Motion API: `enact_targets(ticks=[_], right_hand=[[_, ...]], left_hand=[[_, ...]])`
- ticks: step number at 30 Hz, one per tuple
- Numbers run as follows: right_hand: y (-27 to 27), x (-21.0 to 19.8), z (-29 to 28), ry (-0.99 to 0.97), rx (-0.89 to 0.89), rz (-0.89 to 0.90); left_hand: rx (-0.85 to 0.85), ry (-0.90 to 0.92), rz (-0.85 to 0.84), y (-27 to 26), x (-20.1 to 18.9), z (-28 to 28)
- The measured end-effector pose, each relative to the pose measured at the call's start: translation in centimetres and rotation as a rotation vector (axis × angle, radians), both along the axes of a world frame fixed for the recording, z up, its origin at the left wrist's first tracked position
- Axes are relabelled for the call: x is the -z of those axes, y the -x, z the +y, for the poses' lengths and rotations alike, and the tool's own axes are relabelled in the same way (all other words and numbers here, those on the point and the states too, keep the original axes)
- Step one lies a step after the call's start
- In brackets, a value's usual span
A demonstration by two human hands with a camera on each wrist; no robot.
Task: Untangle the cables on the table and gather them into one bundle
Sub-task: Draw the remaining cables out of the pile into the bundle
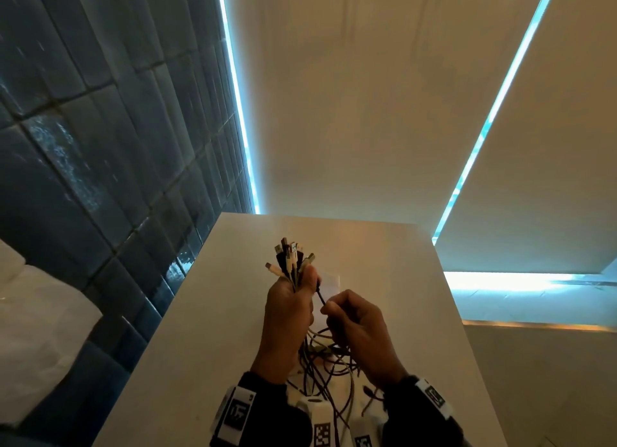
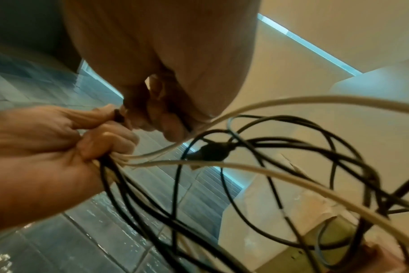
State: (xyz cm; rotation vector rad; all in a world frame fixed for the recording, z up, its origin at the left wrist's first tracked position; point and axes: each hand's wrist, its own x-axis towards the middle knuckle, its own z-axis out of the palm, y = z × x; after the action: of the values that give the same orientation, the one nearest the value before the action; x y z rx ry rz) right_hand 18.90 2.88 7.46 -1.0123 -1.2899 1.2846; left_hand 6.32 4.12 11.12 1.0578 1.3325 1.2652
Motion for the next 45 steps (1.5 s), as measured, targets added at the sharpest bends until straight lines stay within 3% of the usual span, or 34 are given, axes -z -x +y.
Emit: enact_targets(ticks=[5, 10, 16, 21, 26, 31, 38, 45], right_hand=[[0.1, -1.4, 0.5, -0.049, 0.020, 0.069], [0.1, -1.8, 0.7, -0.102, -0.056, 0.068], [-0.7, -0.5, 0.9, -0.081, -0.096, -0.054], [-1.1, 0.3, 1.1, -0.039, -0.116, -0.155], [-1.7, 1.2, 1.3, 0.011, -0.147, -0.134], [-2.3, 2.4, 1.4, 0.017, -0.180, -0.123], [-3.4, 4.2, 0.9, 0.069, -0.169, -0.146], [-3.2, 6.2, 0.8, 0.144, -0.168, -0.232]], left_hand=[[0.130, -0.036, 0.041, -0.5, -0.3, -0.5], [0.033, -0.059, 0.026, -0.7, -0.7, -0.5], [0.023, -0.046, -0.167, 0.3, -1.5, -0.3], [0.037, -0.061, -0.165, 0.6, -1.8, -0.6], [-0.032, -0.069, -0.139, 0.8, -1.2, -0.4], [0.000, -0.106, -0.353, 0.4, -1.7, -0.7], [-0.041, -0.175, -0.446, 2.0, -3.4, -0.8], [0.046, -0.121, -0.495, 2.5, -4.1, -1.3]])
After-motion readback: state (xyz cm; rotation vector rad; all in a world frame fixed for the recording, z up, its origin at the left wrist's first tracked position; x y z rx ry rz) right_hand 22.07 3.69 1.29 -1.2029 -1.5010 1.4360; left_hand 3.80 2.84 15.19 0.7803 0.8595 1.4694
